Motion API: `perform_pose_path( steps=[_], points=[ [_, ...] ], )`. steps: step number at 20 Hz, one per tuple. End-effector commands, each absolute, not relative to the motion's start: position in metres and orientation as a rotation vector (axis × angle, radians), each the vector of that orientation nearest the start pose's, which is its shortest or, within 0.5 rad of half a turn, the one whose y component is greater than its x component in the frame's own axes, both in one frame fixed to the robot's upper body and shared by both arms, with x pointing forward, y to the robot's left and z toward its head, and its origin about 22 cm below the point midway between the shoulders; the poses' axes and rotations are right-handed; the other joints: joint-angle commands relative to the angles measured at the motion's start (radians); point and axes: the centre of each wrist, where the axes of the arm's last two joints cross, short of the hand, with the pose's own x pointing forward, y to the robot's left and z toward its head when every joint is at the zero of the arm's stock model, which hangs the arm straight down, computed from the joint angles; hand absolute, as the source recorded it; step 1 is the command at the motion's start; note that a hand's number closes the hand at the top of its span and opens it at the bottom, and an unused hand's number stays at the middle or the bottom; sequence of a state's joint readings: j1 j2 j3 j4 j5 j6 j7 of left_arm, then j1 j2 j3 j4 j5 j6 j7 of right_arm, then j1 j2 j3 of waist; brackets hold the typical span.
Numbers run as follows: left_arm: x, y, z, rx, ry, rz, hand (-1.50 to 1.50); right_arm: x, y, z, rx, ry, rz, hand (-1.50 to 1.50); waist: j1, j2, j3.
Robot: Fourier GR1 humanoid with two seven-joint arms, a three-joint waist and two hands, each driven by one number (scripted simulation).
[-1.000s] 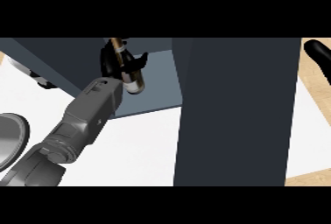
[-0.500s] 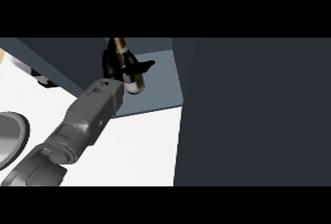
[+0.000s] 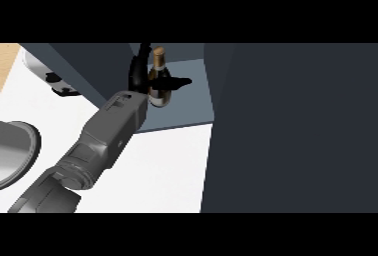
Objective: Pick up the wine, place it into the cabinet and close the cabinet
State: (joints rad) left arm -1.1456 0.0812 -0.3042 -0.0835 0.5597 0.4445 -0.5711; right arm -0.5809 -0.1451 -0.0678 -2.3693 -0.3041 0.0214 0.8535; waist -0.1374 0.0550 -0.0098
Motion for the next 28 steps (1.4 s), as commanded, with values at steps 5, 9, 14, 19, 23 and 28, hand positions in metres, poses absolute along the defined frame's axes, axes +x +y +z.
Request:
perform_pose_path(
  steps=[5, 9, 14, 19, 23, 28],
  points=[
    [0.443, 0.154, 0.047, -0.095, -1.904, -0.009, -1.5, 0.181, -0.214, 0.278, 0.3, -2.008, 0.288, -1.5, 0.081, -0.037, 0.008],
    [0.438, 0.122, 0.045, -0.231, -1.887, 0.038, -1.5, 0.16, -0.212, 0.282, 0.284, -2.003, 0.275, -1.5, 0.098, -0.052, 0.008],
    [0.427, 0.112, 0.031, -0.32, -1.828, -0.032, -1.5, 0.16, -0.217, 0.278, 0.228, -1.993, 0.271, -1.5, 0.134, -0.061, 0.01],
    [0.422, 0.085, 0.05, -0.339, -1.873, -0.075, -1.5, 0.16, -0.229, 0.283, 0.233, -1.975, 0.255, -1.5, 0.146, -0.068, 0.01],
    [0.407, 0.052, 0.078, -0.409, -1.883, -0.105, -1.5, 0.157, -0.213, 0.283, 0.231, -1.973, 0.275, -1.5, 0.148, -0.075, 0.01],
    [0.367, 0.035, 0.079, -0.444, -1.863, -0.141, -1.5, 0.161, -0.211, 0.287, 0.249, -1.967, 0.28, -1.5, 0.155, -0.074, 0.01]
  ],
)
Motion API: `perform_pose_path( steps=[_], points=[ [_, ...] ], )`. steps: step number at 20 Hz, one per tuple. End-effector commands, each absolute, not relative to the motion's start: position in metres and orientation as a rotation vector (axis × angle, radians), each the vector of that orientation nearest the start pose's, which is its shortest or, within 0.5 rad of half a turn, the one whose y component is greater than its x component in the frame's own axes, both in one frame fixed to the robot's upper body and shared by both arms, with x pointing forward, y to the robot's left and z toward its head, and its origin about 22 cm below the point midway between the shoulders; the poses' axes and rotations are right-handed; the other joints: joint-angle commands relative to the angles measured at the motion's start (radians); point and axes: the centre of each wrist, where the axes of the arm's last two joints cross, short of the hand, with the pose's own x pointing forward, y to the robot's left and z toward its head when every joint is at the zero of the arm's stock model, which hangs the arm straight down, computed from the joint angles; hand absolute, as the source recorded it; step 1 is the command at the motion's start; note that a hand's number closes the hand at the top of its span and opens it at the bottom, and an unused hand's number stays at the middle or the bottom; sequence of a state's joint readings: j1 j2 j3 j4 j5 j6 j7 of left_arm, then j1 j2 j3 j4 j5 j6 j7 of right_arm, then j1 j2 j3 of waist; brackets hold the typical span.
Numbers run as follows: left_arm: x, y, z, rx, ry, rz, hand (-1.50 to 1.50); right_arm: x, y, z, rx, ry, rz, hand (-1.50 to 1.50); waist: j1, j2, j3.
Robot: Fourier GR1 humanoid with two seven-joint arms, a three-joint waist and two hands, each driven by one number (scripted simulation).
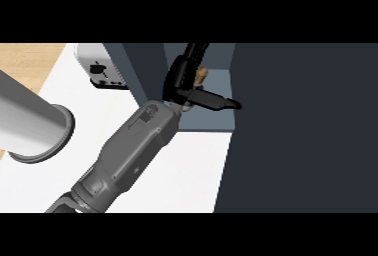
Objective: Pick up the wine, place it into the cabinet and close the cabinet
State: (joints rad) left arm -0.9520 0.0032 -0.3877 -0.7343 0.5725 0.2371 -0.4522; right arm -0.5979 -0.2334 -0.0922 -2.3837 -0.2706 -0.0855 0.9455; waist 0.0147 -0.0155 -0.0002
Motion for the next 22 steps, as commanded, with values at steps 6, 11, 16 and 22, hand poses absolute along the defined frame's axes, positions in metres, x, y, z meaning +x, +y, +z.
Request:
perform_pose_path(
  steps=[6, 11, 16, 22],
  points=[
    [0.301, 0.019, 0.07, -0.48, -1.855, -0.052, -1.5, 0.171, -0.204, 0.283, 0.256, -2.008, 0.273, -1.5, -0.003, 0.005, 0.0],
    [0.257, 0.018, 0.079, -0.499, -1.835, 0.038, -1.5, 0.171, -0.204, 0.298, 0.228, -1.983, 0.279, -1.5, -0.003, 0.004, -0.001],
    [0.218, 0.013, 0.071, -0.5, -1.843, 0.104, -1.5, 0.168, -0.204, 0.291, 0.234, -1.992, 0.293, -1.5, -0.017, 0.011, 0.0],
    [0.178, 0.047, 0.075, -0.532, -1.817, 0.128, 1.5, 0.175, -0.204, 0.288, 0.224, -1.998, 0.283, -1.5, -0.01, 0.012, 0.0]
  ],
)
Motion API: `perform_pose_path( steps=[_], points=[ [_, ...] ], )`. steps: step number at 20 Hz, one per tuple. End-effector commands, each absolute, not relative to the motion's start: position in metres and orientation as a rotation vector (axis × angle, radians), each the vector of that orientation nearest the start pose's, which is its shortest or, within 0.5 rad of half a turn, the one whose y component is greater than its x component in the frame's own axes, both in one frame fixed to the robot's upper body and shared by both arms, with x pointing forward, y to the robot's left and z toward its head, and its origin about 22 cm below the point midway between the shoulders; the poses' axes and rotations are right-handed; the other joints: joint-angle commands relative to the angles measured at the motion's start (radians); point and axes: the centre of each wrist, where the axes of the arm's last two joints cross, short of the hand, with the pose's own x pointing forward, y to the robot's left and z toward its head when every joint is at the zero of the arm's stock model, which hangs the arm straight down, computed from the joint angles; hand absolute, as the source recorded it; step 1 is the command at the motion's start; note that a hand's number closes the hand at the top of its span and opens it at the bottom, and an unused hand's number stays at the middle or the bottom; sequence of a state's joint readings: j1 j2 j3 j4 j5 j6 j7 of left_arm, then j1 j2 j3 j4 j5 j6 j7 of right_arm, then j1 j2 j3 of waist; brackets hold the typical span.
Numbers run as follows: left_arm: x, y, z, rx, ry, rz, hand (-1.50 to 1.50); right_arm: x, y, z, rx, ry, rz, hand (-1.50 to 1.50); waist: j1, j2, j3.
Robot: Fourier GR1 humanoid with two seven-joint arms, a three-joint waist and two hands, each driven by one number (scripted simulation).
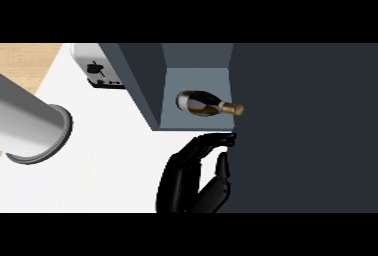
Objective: Pick up the wine, place it into the cabinet and close the cabinet
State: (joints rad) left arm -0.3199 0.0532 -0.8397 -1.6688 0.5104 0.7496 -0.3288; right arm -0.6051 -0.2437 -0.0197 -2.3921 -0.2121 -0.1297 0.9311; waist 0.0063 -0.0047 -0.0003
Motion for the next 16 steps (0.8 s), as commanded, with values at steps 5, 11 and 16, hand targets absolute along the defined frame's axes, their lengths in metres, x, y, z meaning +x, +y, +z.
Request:
perform_pose_path(
  steps=[5, 11, 16],
  points=[
    [0.148, 0.092, 0.077, -0.619, -1.806, 0.055, 1.5, 0.166, -0.211, 0.276, 0.22, -1.97, 0.31, -1.5, -0.001, 0.002, 0.0],
    [0.132, 0.134, 0.081, -0.624, -1.816, 0.018, 1.5, 0.154, -0.184, 0.28, 0.316, -1.956, 0.572, 1.5, 0.007, -0.001, -0.001],
    [0.128, 0.161, 0.072, -0.635, -1.811, 0.001, 1.5, 0.161, -0.158, 0.28, 0.555, -1.844, 0.622, 1.5, 0.022, -0.001, -0.003]
  ],
)
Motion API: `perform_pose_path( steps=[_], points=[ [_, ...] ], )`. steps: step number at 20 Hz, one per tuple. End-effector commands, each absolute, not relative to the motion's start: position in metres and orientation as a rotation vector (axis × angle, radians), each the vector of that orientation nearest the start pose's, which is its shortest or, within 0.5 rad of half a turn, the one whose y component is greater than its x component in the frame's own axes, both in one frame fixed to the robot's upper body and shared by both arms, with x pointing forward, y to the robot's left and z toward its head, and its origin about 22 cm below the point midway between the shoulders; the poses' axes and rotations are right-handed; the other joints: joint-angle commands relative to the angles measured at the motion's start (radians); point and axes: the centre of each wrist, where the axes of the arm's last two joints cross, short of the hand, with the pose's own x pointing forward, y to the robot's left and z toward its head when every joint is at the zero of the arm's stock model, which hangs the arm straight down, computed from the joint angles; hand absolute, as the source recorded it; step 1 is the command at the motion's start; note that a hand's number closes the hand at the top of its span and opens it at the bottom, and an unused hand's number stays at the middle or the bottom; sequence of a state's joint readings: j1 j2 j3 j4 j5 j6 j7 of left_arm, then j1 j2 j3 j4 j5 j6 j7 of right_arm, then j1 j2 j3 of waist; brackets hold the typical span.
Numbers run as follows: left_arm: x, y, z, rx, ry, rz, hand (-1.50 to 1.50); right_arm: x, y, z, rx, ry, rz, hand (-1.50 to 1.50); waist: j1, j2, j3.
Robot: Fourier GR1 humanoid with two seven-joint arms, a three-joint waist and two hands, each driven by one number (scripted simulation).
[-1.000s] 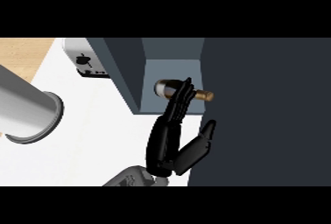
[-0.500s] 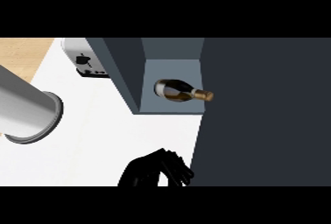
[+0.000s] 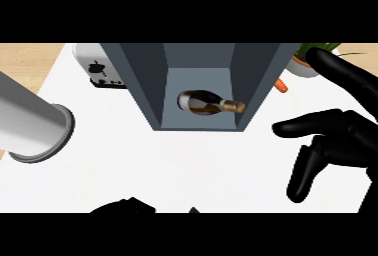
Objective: Pick up the wine, place it into the cabinet and close the cabinet
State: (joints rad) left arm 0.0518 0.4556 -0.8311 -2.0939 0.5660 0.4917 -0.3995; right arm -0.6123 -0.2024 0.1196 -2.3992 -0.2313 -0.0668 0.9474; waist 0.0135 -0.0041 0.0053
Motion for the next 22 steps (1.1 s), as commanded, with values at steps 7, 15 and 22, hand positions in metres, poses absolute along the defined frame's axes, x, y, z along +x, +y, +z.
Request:
perform_pose_path(
  steps=[7, 15, 22],
  points=[
    [0.128, 0.231, 0.09, -0.608, -1.867, 0.047, 1.5, 0.137, -0.133, 0.27, 0.653, -1.781, 0.662, 1.5, 0.006, -0.005, -0.009],
    [0.143, 0.306, 0.1, -0.569, -1.911, 0.034, 1.5, 0.155, -0.049, 0.263, 0.605, -1.781, 0.804, 1.5, 0.018, -0.001, -0.008],
    [0.143, 0.326, 0.109, -0.65, -1.874, -0.004, 1.5, 0.206, 0.016, 0.28, 0.423, -1.873, 0.711, 1.5, 0.043, 0.003, -0.009]
  ],
)
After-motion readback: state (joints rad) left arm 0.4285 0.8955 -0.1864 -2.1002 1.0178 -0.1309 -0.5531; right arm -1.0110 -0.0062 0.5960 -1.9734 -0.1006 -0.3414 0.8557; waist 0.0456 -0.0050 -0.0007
